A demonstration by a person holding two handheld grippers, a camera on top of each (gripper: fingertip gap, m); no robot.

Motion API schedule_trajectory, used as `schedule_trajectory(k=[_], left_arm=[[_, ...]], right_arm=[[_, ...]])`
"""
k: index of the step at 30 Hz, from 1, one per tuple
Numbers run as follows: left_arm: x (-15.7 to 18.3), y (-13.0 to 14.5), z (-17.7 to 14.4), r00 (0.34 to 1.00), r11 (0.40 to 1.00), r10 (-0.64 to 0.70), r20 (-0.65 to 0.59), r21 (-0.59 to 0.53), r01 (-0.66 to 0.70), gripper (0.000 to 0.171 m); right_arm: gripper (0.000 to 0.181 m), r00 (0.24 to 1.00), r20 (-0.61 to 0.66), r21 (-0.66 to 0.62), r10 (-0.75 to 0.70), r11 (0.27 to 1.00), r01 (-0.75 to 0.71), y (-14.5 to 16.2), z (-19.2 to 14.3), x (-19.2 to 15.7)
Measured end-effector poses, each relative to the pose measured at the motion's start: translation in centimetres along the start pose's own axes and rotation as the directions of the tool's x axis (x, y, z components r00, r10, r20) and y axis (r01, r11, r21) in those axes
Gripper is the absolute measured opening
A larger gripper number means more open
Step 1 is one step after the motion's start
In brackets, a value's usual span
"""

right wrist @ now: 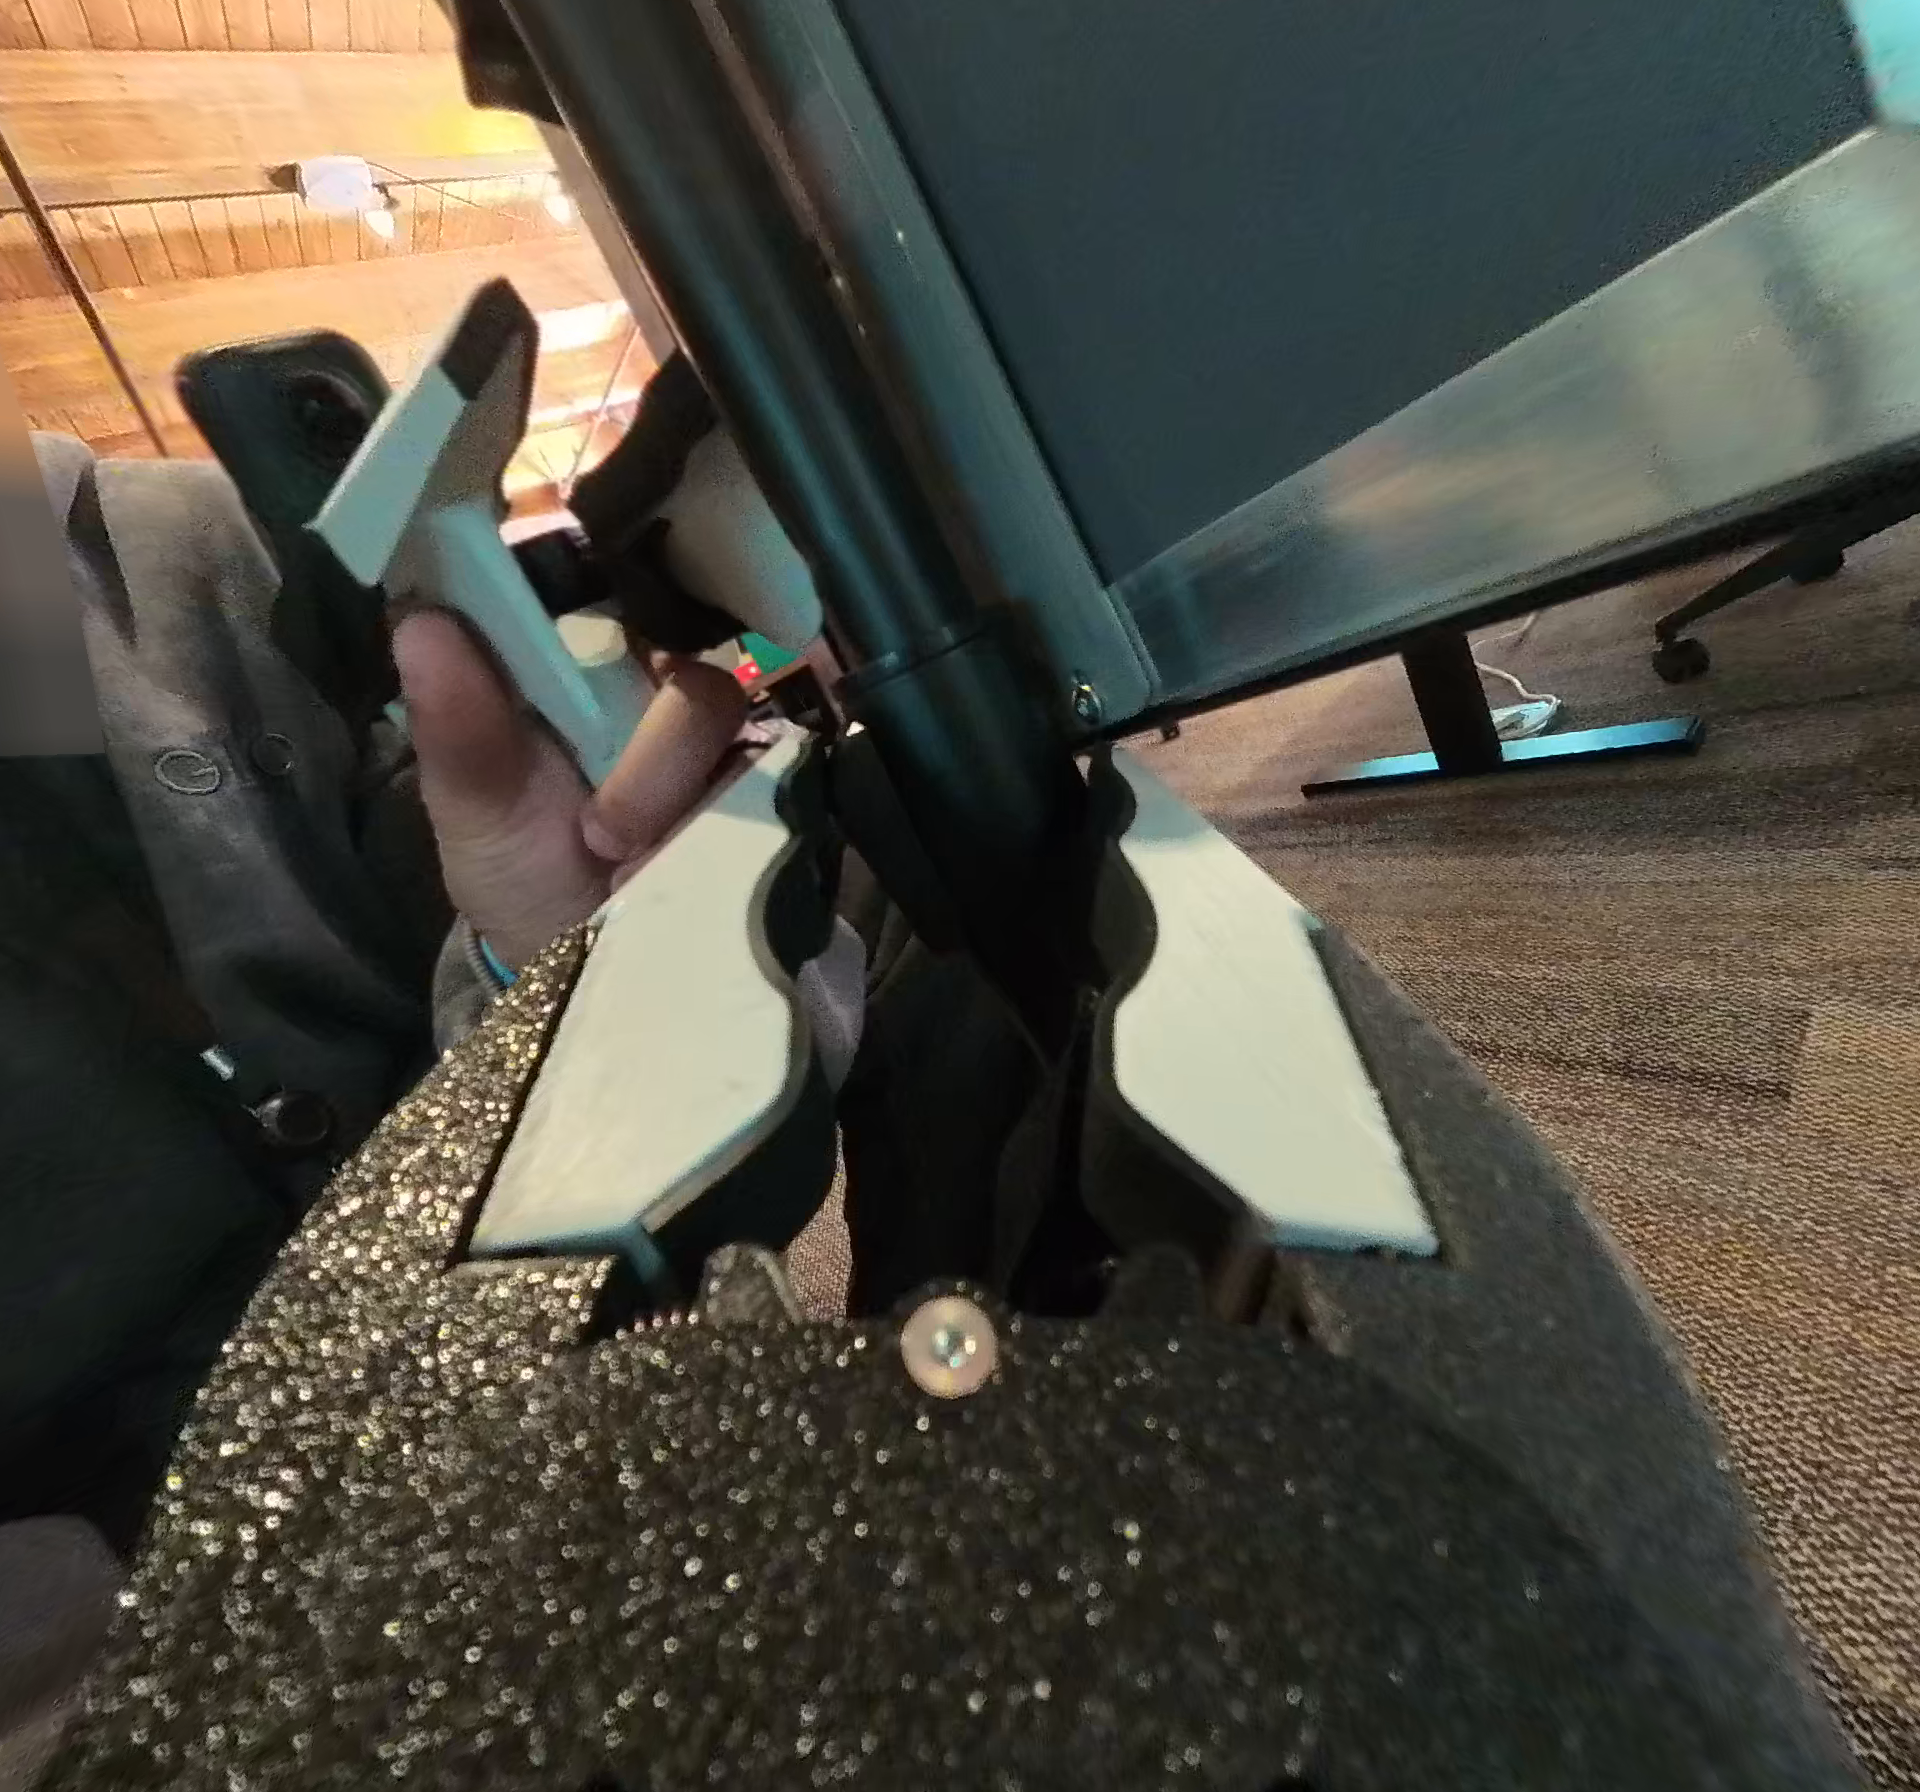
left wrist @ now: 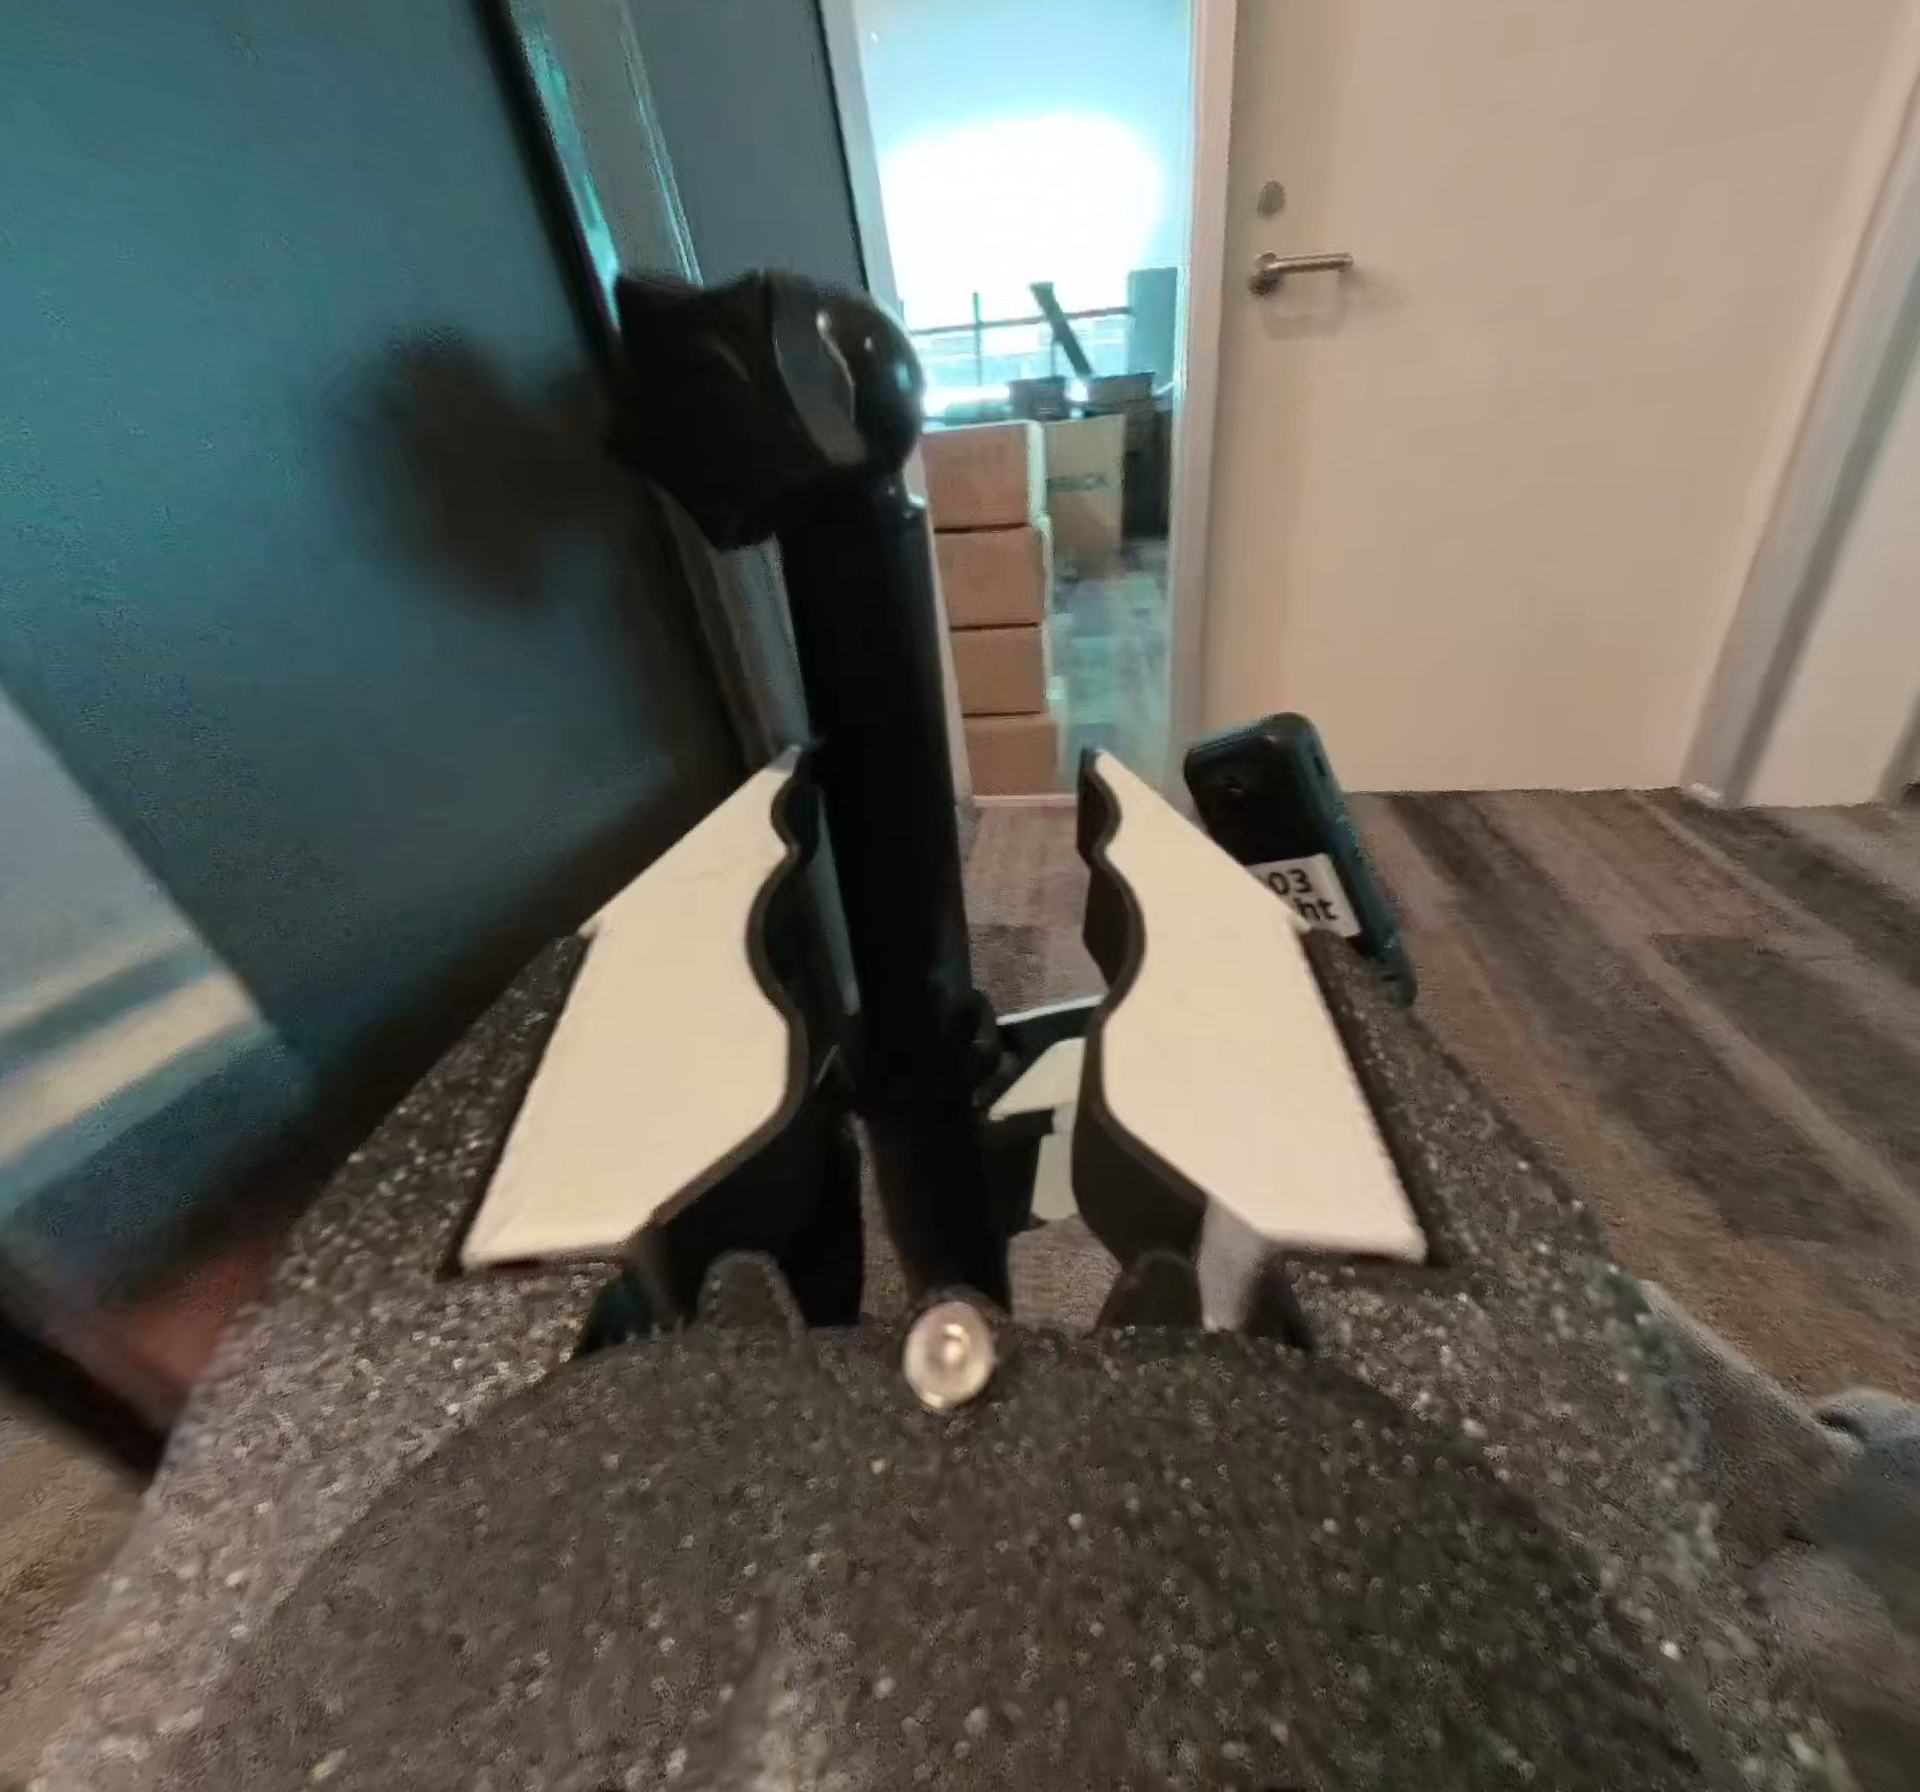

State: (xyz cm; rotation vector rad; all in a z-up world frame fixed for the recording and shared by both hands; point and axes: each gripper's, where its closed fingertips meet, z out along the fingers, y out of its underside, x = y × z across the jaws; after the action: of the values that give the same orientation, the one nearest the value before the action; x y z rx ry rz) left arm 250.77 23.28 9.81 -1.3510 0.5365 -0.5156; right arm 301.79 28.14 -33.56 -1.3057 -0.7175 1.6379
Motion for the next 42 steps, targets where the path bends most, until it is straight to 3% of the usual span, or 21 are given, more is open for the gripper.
schedule_trajectory(k=[3,7,15,18,20,22,24,25,27,29,31,35,41,42], left_arm=[[-0.1,-1.0,0.4,1.000,1.000,0.007,-0.010,0.017,-0.007,0.043],[-1.1,-0.5,2.2,0.999,0.998,0.048,-0.001,-0.051,-0.048,0.028],[-0.4,-0.4,2.4,0.984,0.998,0.009,-0.178,-0.067,-0.021,0.026],[-0.3,-0.5,2.1,0.977,0.999,0.018,-0.210,-0.040,-0.027,0.027],[-0.7,-0.4,1.8,0.977,1.000,0.004,-0.213,-0.017,-0.008,0.027],[-0.7,-0.5,0.8,0.983,0.998,-0.025,-0.180,0.047,0.034,0.027],[-0.5,-0.1,-1.8,0.991,0.986,-0.028,-0.129,0.162,0.049,0.033],[-0.3,0.7,-3.3,0.995,0.976,-0.035,-0.097,0.212,0.056,0.042],[1.5,4.2,-4.5,0.996,0.970,-0.041,-0.085,0.235,0.060,0.040],[3.1,10.3,-2.9,0.997,0.996,-0.023,-0.074,0.083,0.029,0.054],[1.9,13.6,-2.2,0.987,0.987,-0.160,-0.003,-0.005,0.160,0.073],[1.4,12.0,-0.9,0.948,0.948,-0.318,-0.033,0.010,0.318,0.080],[0.8,11.5,0.5,0.766,0.779,-0.624,-0.154,-0.054,0.624,0.068],[0.6,11.3,0.6,0.725,0.743,-0.666,-0.177,-0.067,0.666,0.075]], right_arm=[[0.051,1.000,0.003,0.005,0.009,1.000,-0.009,0.0,-0.1,0.0],[0.050,0.999,-0.041,0.013,0.023,1.000,-0.022,-0.3,-0.4,0.3],[0.051,0.991,-0.099,0.033,0.088,0.996,-0.086,-0.4,-0.7,0.5],[0.052,0.981,-0.189,-0.001,0.052,0.999,-0.053,0.4,-2.2,0.6],[0.060,0.962,-0.269,0.042,0.044,0.999,-0.033,-0.3,-4.5,0.1],[0.059,0.934,-0.355,0.068,-0.026,0.996,0.053,-1.8,-6.6,-1.5],[0.056,0.869,-0.475,0.013,-0.139,0.986,0.165,-2.9,-7.6,-3.0],[0.055,0.835,-0.513,-0.020,-0.198,0.975,0.219,-3.5,-7.4,-3.8],[0.060,0.757,-0.573,-0.103,-0.315,0.944,0.314,-4.7,-6.0,-4.6],[0.063,0.677,-0.602,-0.225,-0.423,0.904,0.364,-5.3,-4.3,-4.3],[0.056,0.646,-0.602,-0.280,-0.469,0.882,0.380,-6.0,-2.6,-4.0],[0.049,0.647,-0.604,-0.303,-0.466,0.884,0.355,-6.6,0.5,-2.3],[0.038,0.637,-0.649,-0.297,-0.416,0.909,0.290,-7.2,1.9,-0.1],[0.038,0.632,-0.655,-0.299,-0.414,0.910,0.286,-7.2,1.9,0.0]])
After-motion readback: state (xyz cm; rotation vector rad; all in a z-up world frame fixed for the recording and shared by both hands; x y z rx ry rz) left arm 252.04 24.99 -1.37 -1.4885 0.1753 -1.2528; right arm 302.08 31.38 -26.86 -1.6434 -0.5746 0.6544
